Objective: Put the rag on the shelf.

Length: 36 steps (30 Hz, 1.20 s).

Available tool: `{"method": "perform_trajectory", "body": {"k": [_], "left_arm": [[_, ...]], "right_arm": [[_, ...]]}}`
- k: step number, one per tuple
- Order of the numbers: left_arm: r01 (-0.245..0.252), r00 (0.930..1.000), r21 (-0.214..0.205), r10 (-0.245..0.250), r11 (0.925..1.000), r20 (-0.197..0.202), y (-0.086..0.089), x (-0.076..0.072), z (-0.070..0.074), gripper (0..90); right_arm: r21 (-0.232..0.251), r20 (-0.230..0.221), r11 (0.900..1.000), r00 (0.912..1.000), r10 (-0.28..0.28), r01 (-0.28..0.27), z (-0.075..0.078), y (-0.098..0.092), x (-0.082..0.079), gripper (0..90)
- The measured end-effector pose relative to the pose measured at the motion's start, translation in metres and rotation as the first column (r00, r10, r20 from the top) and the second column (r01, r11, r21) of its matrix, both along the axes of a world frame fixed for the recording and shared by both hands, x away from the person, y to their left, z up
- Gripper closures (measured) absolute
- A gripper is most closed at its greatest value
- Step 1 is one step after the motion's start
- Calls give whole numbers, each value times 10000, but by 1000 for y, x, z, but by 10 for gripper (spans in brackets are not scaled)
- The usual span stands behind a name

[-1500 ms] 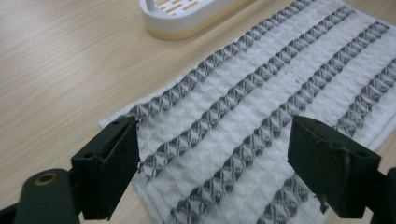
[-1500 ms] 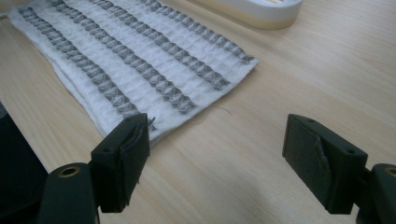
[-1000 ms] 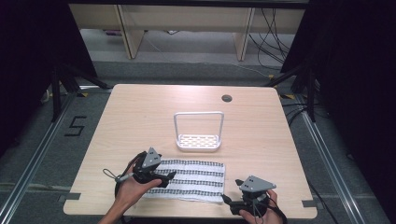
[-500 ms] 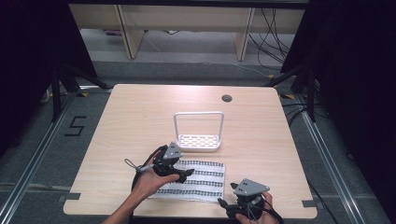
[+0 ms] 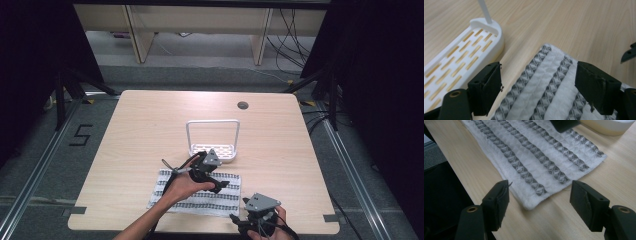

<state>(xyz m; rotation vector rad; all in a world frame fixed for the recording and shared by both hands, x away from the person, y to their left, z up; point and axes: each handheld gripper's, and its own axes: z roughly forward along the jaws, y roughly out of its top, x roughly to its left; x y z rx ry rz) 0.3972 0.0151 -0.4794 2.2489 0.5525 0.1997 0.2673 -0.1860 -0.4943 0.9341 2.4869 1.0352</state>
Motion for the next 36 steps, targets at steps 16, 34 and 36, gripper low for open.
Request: {"method": "perform_trajectory", "body": {"k": [16, 34, 36], "left_arm": [[900, 9946, 453, -874, 9949, -564, -37, 16, -17, 304], [1603, 9847, 956, -1524, 9824, -850, -55, 22, -24, 374], [1762, 9830, 1012, -1697, 9791, -704, -55, 22, -23, 419]], "right_arm": [[-272, 30, 9996, 10000, -65, 66, -3, 4, 3, 342], [-509, -453, 9987, 9990, -40, 17, -10, 11, 6, 427], [-571, -442, 9984, 9990, 10, -36, -10, 11, 7, 451]]}}
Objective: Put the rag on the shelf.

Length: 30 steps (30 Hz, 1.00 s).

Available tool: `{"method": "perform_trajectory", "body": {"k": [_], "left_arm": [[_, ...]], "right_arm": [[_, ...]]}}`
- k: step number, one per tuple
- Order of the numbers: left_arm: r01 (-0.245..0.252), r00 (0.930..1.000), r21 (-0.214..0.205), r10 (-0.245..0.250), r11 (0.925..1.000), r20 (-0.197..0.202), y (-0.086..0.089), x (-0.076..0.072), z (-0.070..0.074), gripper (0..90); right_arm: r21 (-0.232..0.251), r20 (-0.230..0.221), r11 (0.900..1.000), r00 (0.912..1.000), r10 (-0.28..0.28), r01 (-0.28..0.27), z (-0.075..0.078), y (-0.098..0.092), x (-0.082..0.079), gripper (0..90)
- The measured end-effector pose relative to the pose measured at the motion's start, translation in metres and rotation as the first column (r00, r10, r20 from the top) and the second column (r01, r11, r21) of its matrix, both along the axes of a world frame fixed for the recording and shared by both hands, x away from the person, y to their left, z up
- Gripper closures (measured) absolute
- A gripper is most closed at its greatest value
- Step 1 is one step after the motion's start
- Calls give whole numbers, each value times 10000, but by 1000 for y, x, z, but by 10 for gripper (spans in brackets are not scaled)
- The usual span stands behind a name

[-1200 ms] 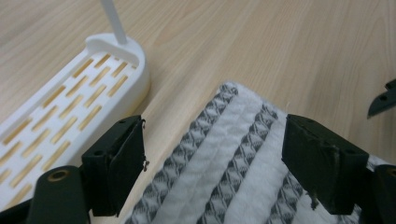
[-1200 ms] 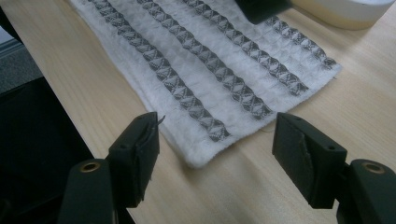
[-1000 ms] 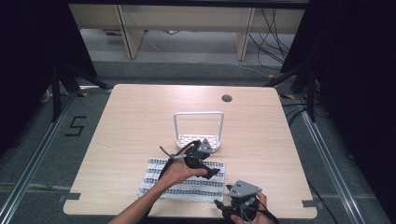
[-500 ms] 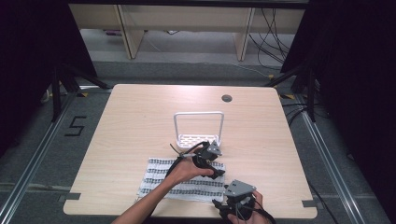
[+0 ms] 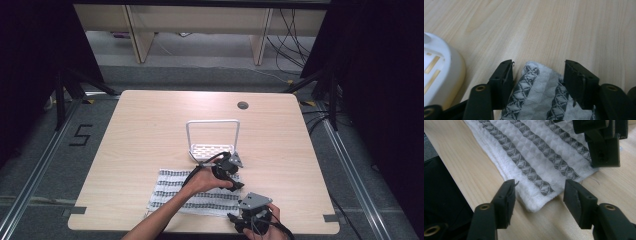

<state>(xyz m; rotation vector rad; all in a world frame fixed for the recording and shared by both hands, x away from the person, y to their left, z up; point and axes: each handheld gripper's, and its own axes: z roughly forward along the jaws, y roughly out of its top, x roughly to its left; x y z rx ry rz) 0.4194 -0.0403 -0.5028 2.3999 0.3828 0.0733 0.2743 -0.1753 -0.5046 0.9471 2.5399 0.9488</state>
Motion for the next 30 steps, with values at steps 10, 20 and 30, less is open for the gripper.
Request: {"method": "perform_trajectory", "body": {"k": [10, 20, 30], "left_arm": [[310, 9992, 194, -314, 9993, 244, -2, -8, 2, 721], [68, 10000, -238, -69, 9997, -60, 2, -11, 7, 836], [-401, 9991, -1017, 410, 9940, 66, 20, -11, 28, 845]], "right_arm": [[219, -419, 9994, 9988, -244, 253, -1, -1, 2, 681], [387, -334, 9991, 9993, -186, 199, -1, -7, 5, 860], [958, 460, 9952, 9987, -232, 187, 13, -13, 4, 872]]}}
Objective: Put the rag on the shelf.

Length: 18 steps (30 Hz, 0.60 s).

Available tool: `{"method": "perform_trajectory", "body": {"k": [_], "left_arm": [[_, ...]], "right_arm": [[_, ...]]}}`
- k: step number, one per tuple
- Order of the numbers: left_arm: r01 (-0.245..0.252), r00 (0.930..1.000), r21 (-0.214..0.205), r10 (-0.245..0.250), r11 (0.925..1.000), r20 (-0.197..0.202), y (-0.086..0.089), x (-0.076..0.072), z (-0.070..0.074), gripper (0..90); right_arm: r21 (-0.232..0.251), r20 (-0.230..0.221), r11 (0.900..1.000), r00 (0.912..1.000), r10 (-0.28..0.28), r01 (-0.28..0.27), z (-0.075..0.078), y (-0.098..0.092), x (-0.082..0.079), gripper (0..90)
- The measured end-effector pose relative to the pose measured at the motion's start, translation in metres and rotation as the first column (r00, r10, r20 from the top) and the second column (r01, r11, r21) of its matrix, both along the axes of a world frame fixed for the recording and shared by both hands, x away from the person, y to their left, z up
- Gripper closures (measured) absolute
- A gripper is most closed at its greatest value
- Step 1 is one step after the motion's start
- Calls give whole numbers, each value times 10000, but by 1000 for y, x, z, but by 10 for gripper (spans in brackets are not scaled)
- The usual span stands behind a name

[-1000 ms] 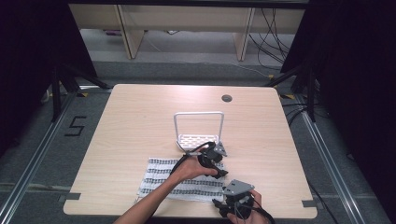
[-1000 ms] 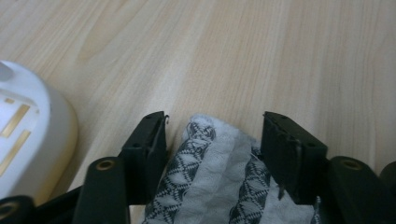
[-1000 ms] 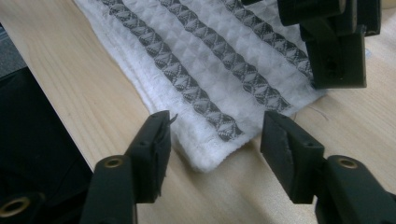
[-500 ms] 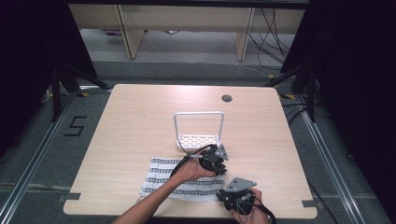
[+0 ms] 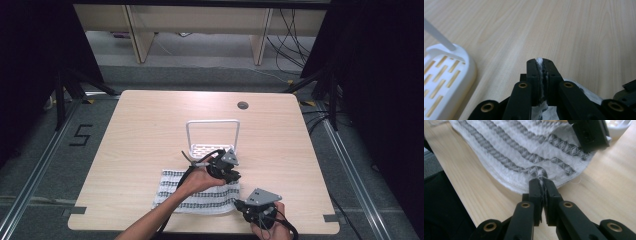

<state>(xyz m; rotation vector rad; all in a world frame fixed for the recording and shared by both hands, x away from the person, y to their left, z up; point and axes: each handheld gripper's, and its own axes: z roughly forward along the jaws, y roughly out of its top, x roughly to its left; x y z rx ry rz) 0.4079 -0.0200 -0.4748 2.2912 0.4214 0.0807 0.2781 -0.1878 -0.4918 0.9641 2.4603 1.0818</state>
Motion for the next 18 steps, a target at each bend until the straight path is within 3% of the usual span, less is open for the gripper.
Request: {"method": "perform_trajectory", "body": {"k": [7, 12, 15, 18], "left_arm": [[-297, 9993, -538, 309, 9981, 209, 16, -3, 18, 845], [-678, 9973, -1077, 704, 9919, 210, 27, -3, 32, 845], [-726, 9961, -1026, 773, 9921, 428, 35, -5, 44, 845], [-874, 9944, -1170, 937, 9893, 496, 44, -8, 56, 845]], "right_arm": [[301, 600, 9995, 9982, 60, -78, 15, -2, -1, 877], [572, 1040, 9984, 9946, -52, -8, 27, -7, 2, 880], [722, 968, 9973, 9951, -190, 120, 32, -10, 3, 881], [897, 1245, 9958, 9918, -287, 175, 38, -15, 6, 881]]}}
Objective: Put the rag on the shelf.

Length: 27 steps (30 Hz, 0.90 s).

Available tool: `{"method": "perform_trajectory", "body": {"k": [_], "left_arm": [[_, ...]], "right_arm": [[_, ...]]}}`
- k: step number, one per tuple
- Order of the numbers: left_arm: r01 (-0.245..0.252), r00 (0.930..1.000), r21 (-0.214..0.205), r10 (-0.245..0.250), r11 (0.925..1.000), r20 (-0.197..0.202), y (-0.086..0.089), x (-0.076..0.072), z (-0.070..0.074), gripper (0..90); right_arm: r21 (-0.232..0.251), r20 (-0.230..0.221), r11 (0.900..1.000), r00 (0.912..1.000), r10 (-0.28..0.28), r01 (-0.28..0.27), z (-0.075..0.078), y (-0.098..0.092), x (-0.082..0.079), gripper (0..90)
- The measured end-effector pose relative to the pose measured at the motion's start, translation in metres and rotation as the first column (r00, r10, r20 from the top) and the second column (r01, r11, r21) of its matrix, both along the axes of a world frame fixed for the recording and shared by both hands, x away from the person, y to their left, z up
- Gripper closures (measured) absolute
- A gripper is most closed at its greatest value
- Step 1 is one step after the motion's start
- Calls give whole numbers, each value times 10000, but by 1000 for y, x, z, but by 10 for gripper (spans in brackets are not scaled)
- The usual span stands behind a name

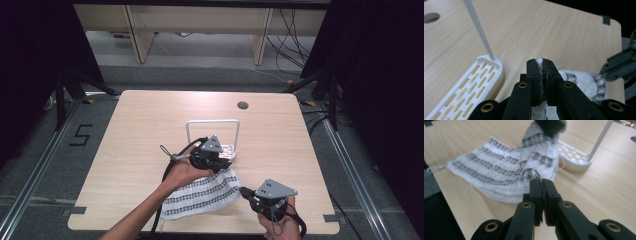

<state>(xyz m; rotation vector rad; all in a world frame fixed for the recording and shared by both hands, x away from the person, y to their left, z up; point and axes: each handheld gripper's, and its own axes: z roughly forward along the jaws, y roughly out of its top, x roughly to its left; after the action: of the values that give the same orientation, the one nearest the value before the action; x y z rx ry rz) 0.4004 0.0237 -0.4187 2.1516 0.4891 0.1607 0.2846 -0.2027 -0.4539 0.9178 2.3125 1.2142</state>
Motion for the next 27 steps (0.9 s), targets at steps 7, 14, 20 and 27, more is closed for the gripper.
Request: {"method": "perform_trajectory", "body": {"k": [7, 14, 20, 27], "left_arm": [[-437, 9982, -374, 451, 9983, 386, 17, -3, 33, 844], [-1112, 9921, -1047, 1165, 9883, 461, 39, -4, 67, 840], [-1493, 9874, -1577, 1556, 9761, 288, 55, -9, 86, 839], [-1558, 9850, -1983, 1673, 9677, 428, 62, -9, 98, 835]], "right_arm": [[554, 583, 9984, 9982, -110, 77, 32, -5, 13, 882], [1058, 1161, 9943, 9932, 13, -136, 67, 0, 29, 883], [1270, 1695, 9915, 9855, 51, -270, 97, 3, 44, 883], [1324, 1903, 9904, 9816, 143, -401, 125, 6, 61, 883]]}}
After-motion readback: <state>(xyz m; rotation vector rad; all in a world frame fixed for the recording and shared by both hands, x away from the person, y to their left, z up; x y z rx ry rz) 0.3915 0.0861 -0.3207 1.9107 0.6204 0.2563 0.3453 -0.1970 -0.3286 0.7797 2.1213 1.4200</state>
